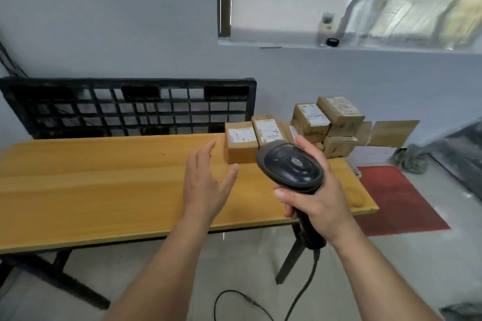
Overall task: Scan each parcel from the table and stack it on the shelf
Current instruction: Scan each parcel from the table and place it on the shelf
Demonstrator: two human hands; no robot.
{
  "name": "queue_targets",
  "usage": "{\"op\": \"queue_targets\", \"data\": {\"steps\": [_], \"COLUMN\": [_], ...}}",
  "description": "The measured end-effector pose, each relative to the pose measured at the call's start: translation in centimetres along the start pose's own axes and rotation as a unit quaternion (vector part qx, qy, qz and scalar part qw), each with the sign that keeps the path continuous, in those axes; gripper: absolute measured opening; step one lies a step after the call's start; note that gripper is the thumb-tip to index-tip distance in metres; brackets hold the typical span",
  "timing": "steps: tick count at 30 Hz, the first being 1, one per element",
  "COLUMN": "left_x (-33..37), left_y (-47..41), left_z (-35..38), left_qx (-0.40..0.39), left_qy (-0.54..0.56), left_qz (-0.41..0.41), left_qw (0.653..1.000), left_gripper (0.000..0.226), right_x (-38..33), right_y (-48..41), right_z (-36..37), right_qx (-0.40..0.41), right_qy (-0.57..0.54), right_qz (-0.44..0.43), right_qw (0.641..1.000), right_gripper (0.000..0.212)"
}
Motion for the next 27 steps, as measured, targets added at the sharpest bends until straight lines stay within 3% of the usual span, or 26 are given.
{"op": "queue_targets", "data": {"steps": [9, 27], "left_x": [3.6, 14.8], "left_y": [-4.2, -14.2], "left_z": [7.9, 29.4], "left_qx": [-0.060, -0.094], "left_qy": [0.011, -0.061], "left_qz": [0.036, 0.007], "left_qw": [0.997, 0.994], "left_gripper": [0.064, 0.061], "right_x": [1.7, 9.6], "right_y": [-3.4, -18.3], "right_z": [-7.8, -31.1], "right_qx": [0.067, 0.039], "right_qy": [0.029, 0.026], "right_qz": [0.013, 0.031], "right_qw": [0.997, 0.998], "right_gripper": [0.086, 0.091]}}
Point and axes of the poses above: each hand's wrist, its own y-axis away from the middle knuckle, its own z-axis out of the palm, x = y × z, the point moved 2 cm from there along -y, towards the middle knuckle, and after that the axes turned 1 degree about -x, right-handed, at the moved point
